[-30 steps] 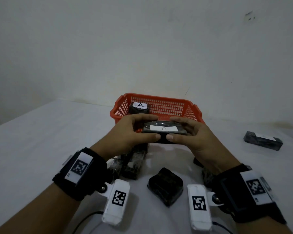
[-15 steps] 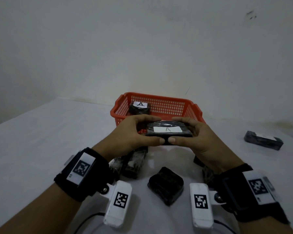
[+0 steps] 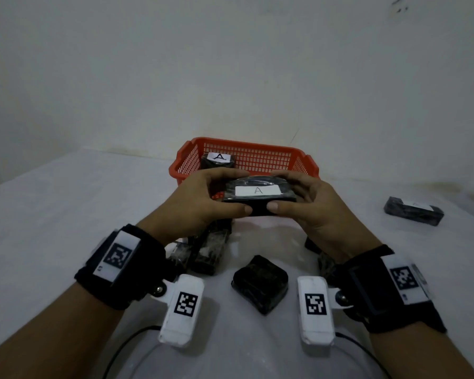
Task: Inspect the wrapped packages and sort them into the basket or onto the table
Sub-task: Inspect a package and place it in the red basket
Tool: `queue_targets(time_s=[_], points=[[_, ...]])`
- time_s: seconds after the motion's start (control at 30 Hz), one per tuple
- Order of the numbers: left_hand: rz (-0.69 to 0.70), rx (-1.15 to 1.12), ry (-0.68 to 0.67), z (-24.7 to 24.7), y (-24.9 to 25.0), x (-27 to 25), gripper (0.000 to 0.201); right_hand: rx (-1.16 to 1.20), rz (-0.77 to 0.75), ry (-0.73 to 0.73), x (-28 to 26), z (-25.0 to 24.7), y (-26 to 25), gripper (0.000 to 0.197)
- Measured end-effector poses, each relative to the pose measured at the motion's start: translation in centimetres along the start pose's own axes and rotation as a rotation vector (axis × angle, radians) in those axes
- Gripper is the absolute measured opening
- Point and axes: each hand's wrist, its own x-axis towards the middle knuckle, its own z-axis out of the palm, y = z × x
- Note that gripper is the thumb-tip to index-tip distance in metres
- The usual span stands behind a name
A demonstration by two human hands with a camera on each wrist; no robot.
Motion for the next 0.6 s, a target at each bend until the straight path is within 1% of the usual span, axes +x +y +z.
queue_targets(time_s=[0.07,0.13,0.2,0.23,0.33,0.43,0.47,0.53,0.6], points=[[0.011,0.016,0.021,-0.1,0.0,0.0,0.068,0.028,0.033,-0.022,0.0,0.1,0.0,0.070],[0.020,0.044,0.041,-0.3,-0.1,0.1,0.071,0.098,0.098,-0.069,-0.1,0.5,-0.6,0.060],[0.020,0.070,0.032,-0.4,-0.2,0.2,0.073,0.172,0.170,-0.104,-0.2,1.2,-1.1,0.049],[0.016,0.072,0.028,-0.5,-0.3,0.2,0.075,0.194,0.196,-0.085,-0.1,1.4,-1.1,0.044],[0.003,0.094,0.025,-0.9,-0.4,0.4,0.078,0.211,0.244,0.038,0.6,2.0,-0.9,0.031],[-0.013,0.091,0.026,-1.3,-0.3,0.3,0.080,0.173,0.251,0.097,1.3,2.5,-1.1,0.031],[-0.016,0.092,0.025,-1.5,-0.2,0.3,0.079,0.154,0.251,0.105,1.5,2.6,-1.4,0.031],[-0.020,0.089,0.042,-1.9,0.2,0.5,0.070,0.116,0.267,0.115,2.5,2.9,-1.8,0.031],[-0.030,0.064,0.124,-2.4,0.7,0.8,0.055,0.119,0.278,0.133,3.5,3.2,-2.2,0.030]])
